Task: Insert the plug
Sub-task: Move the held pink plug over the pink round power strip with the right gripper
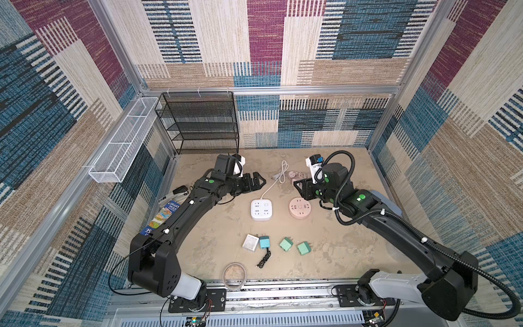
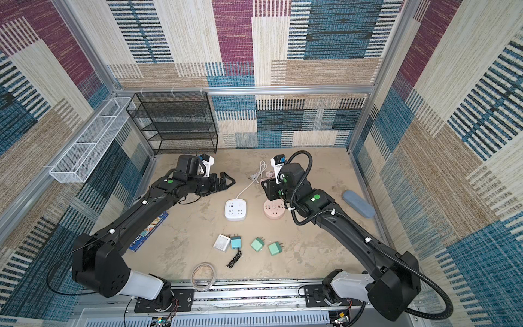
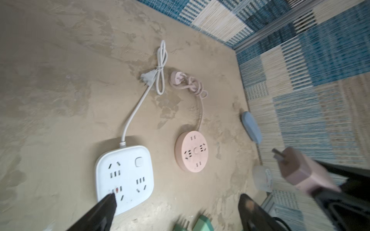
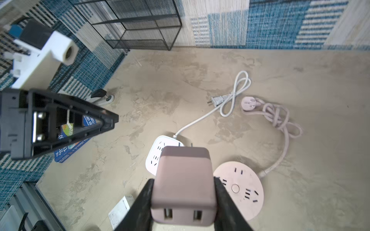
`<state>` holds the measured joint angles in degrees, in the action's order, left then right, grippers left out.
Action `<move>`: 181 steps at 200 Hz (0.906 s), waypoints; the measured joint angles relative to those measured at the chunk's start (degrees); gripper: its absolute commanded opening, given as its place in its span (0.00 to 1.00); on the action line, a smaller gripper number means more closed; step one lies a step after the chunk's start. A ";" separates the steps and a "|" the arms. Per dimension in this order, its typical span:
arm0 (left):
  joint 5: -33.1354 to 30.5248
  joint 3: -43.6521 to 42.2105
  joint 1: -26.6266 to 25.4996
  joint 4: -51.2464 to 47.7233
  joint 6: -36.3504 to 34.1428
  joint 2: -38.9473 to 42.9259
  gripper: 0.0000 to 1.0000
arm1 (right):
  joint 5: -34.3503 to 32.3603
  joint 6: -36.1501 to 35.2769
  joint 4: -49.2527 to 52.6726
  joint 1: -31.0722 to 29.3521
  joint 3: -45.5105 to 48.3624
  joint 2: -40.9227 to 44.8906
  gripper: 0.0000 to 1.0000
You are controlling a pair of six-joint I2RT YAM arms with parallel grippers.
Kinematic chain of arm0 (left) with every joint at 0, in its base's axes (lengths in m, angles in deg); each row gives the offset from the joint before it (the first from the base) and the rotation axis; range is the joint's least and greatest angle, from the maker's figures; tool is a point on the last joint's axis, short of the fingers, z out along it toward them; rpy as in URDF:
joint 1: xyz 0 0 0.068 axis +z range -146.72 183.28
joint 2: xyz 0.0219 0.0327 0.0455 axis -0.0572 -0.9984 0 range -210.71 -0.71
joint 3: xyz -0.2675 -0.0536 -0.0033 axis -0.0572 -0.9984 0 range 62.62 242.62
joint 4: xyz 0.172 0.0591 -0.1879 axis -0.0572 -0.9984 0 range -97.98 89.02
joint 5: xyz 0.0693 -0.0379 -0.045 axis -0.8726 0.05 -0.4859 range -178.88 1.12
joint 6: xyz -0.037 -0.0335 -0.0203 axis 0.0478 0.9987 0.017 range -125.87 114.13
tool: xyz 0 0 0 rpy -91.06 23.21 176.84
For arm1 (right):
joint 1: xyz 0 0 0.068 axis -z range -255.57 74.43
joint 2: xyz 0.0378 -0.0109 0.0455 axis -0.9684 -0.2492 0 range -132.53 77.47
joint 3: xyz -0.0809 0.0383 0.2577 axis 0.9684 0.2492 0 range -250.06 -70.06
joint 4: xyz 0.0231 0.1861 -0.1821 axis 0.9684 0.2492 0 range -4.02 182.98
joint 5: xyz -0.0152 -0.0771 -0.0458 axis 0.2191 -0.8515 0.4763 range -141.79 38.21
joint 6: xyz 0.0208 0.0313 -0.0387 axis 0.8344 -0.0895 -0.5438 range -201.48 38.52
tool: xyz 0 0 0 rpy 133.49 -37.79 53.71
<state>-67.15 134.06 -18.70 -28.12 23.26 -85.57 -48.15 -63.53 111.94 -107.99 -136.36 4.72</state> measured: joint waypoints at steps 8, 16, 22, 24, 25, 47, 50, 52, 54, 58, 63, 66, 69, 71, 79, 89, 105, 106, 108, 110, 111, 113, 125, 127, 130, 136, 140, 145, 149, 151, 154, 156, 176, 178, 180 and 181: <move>-1.22 0.11 -0.37 -1.79 -1.05 -0.15 0.99 | 0.50 0.20 1.99 1.11 -1.97 -1.36 0.00; -2.16 0.83 -0.72 -4.20 -2.08 -0.76 0.99 | 1.51 0.20 3.96 2.36 -3.76 -2.67 0.00; -2.27 1.29 -0.92 -5.53 -2.64 -1.46 0.99 | 1.53 0.24 5.07 3.26 -4.74 -3.41 0.00; -2.32 1.38 -0.94 -5.81 -2.80 -1.62 0.99 | 1.55 0.26 5.62 3.72 -5.22 -3.80 0.00; -2.38 1.46 -0.94 -6.10 -2.97 -1.75 0.99 | 1.53 0.28 5.79 3.91 -5.40 -3.96 0.00; -6.03 1.09 -2.38 -10.25 -5.40 -2.08 0.99 | 1.95 0.42 9.73 7.54 -8.17 -6.69 0.00; -6.64 0.96 -2.75 -10.60 -5.62 -1.95 0.99 | 2.01 0.39 10.38 7.98 -8.63 -7.26 0.00; -7.45 0.83 -3.15 -10.99 -5.95 -1.79 0.99 | 2.03 0.39 10.64 8.15 -8.83 -7.48 0.00; -7.93 0.74 -3.50 -11.32 -6.16 -1.68 0.99 | 2.01 0.39 11.10 8.41 -9.20 -7.91 0.00; -9.27 0.57 -4.24 -12.15 -6.62 -1.44 0.99 | 2.14 0.35 11.61 8.59 -9.66 -8.55 0.00; -11.15 0.42 -5.29 -13.09 -6.88 -1.11 0.99 | 2.40 -0.11 12.61 8.98 -10.64 -9.86 0.00; -11.76 0.35 -5.64 -13.31 -6.97 -0.98 0.99 | 2.49 -0.31 13.05 9.11 -11.10 -10.60 0.00; -12.79 0.24 -6.32 -13.84 -7.17 -0.79 0.99 | 2.60 -0.46 13.62 9.25 -11.76 -11.56 0.00; -13.31 0.20 -6.58 -14.12 -7.28 -0.70 0.99 | 2.67 -0.59 13.90 9.27 -12.07 -12.04 0.00; -15.63 -0.28 -7.58 -14.95 -7.85 -0.20 0.99 | 2.93 -1.11 15.47 9.40 -13.55 -14.47 0.00; -18.05 -1.20 -8.17 -15.47 -8.09 0.48 0.99 | 3.48 -1.53 17.14 9.49 -14.69 -16.96 0.00; -21.31 -2.82 -9.22 -16.44 -8.31 1.95 0.99 | 4.15 -2.01 19.04 9.53 -15.37 -19.41 0.00; -21.42 -2.93 -9.29 -16.50 -8.31 2.05 0.99 | 4.24 -2.08 19.12 9.53 -15.41 -19.50 0.00; -21.66 -3.23 -9.53 -16.59 -8.37 2.43 0.99 | 4.37 -2.12 19.47 9.53 -15.56 -19.85 0.00; -21.70 -3.45 -9.73 -16.68 -8.41 2.67 0.99 | 4.42 -2.21 19.65 9.53 -15.63 -20.00 0.00; -21.70 -3.52 -9.79 -16.72 -8.44 2.78 0.99 | 4.44 -2.23 19.74 9.53 -15.67 -20.06 0.00; -21.66 -3.80 -10.05 -16.81 -8.48 3.13 0.99 | 4.57 -2.25 19.98 9.53 -15.85 -20.37 0.00; -21.90 -4.92 -10.97 -16.72 -8.55 4.59 0.99 | 4.90 -2.67 21.05 9.53 -17.00 -21.73 0.00; -21.90 -5.09 -11.15 -16.74 -8.57 4.87 0.99 | 4.92 -2.67 21.14 9.53 -17.18 -21.92 0.00; -21.79 -5.35 -11.32 -16.70 -8.63 5.22 0.99 | 4.98 -2.67 21.40 9.53 -17.66 -22.47 0.00; -21.62 -5.70 -11.47 -16.68 -8.72 5.70 0.99 | 5.16 -2.67 21.70 9.53 -18.34 -23.32 0.00; -21.51 -6.10 -11.52 -16.48 -8.74 6.21 0.99 | 5.33 -2.75 21.92 9.53 -18.82 -23.96 0.00; -21.51 -6.43 -11.52 -16.31 -8.74 6.62 0.99 | 5.40 -3.06 22.36 9.53 -19.34 -24.74 0.00; -21.44 -6.75 -11.63 -16.09 -8.76 7.06 0.99 | 5.51 -3.06 22.73 9.53 -19.74 -25.29 0.00; -21.33 -6.86 -11.69 -15.98 -8.76 7.19 0.99 | 5.55 -3.06 22.97 9.53 -20.04 -25.66 0.00; -21.29 -7.04 -11.69 -15.87 -8.79 7.39 0.99 | 5.66 -3.08 23.34 9.53 -20.44 -26.14 0.00; -21.20 -7.23 -11.69 -15.72 -8.79 7.61 0.99 | 5.73 -3.08 23.45 9.53 -20.57 -26.32 0.00; -19.61 -8.39 -12.00 -14.64 -8.92 8.57 0.99 | 5.79 -3.30 25.64 9.53 -22.91 -28.87 0.00; -19.58 -8.48 -12.04 -14.58 -8.92 8.61 0.99 | 5.77 -3.32 25.83 9.53 -23.08 -29.05 0.00; -19.56 -8.63 -12.09 -14.34 -8.92 8.72 0.99 | 5.77 -3.37 26.03 9.53 -23.26 -29.20 0.00; -19.56 -8.70 -12.09 -14.25 -8.92 8.74 0.99 | 5.77 -3.41 26.10 9.53 -23.32 -29.27 0.00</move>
<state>-86.71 125.36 -30.78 -42.37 14.34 -76.82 -42.38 -66.94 138.03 -98.46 -159.69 -24.54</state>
